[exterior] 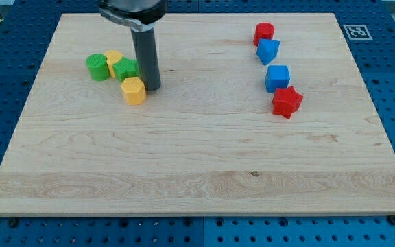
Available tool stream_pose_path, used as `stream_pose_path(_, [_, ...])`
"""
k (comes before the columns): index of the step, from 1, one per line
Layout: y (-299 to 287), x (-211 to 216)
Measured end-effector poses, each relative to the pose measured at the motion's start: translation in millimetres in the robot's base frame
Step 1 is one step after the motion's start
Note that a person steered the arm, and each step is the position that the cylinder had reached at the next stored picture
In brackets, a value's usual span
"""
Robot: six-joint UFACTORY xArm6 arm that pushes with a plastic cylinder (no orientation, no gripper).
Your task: Keep the hexagon under the heart
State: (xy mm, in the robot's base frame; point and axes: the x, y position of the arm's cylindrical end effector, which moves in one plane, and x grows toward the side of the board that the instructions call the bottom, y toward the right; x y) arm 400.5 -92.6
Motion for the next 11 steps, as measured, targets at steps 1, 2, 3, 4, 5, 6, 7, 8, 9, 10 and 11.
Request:
stream_pose_path(1, [-13, 1])
stream_pose_path(2, [-24, 1])
stream_pose_path(3, [-20, 5])
stream_pose_path(4, [11, 45])
stream_pose_path(5, [13, 67])
stream_pose_path(6, [13, 62])
stream_pose_path(7, [8, 47])
stream_pose_path(8, [-17, 32])
stream_pose_path(9, [-35, 17])
stream_pose_path(10, [-36, 8])
stream_pose_path(11, [-36, 13])
